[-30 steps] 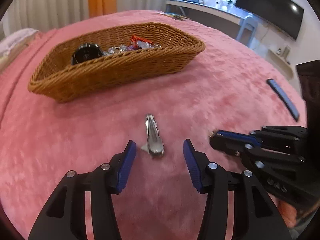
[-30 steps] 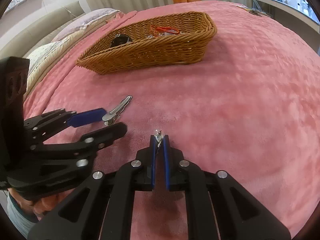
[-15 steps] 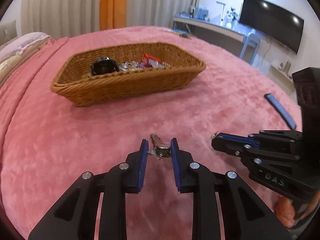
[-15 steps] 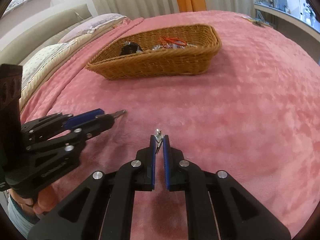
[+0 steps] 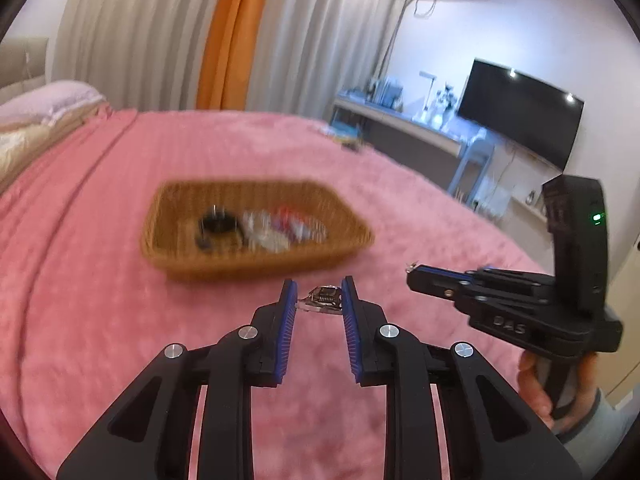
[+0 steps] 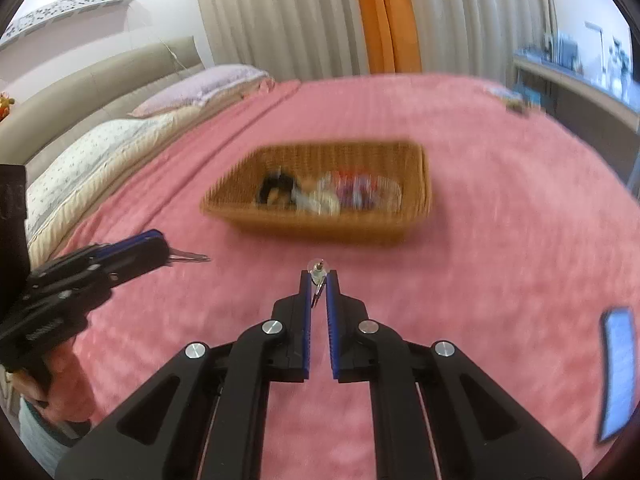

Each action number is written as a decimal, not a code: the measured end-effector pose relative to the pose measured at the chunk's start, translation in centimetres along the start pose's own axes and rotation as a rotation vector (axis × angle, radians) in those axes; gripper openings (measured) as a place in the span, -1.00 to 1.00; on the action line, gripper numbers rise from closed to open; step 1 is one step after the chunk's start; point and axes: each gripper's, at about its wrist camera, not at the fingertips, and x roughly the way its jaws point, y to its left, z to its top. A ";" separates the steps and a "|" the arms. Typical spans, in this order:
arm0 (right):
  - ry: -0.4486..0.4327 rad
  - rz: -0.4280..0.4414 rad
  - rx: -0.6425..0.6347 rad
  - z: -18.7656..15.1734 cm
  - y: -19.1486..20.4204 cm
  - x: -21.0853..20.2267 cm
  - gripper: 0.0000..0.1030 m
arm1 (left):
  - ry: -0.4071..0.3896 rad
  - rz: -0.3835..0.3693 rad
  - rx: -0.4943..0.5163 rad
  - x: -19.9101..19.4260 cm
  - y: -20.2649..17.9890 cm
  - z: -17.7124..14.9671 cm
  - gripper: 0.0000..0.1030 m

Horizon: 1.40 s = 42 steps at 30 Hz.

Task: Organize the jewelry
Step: 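Carry the key and earring into the basket and open both tools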

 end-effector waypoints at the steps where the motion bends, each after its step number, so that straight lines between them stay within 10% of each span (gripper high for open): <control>1: -0.014 -0.003 -0.008 1.1 0.0 -0.1 -0.89 | -0.017 0.009 0.010 -0.2 -0.1 1.0 -0.59; 12: -0.030 0.021 -0.010 10.7 -1.5 6.5 -0.89 | -0.079 -0.038 -0.117 4.7 3.5 8.9 -0.59; 22: 0.138 0.044 0.035 12.0 -3.0 17.7 -0.89 | -0.003 0.059 -0.217 14.8 9.4 7.5 -0.59; 33: 0.221 0.072 0.098 11.5 -4.3 20.9 -0.84 | 0.052 0.057 -0.267 16.6 11.9 5.9 -0.48; 42: 0.104 0.103 0.127 12.0 -4.4 15.6 0.00 | -0.034 0.062 -0.251 11.7 10.4 6.8 0.02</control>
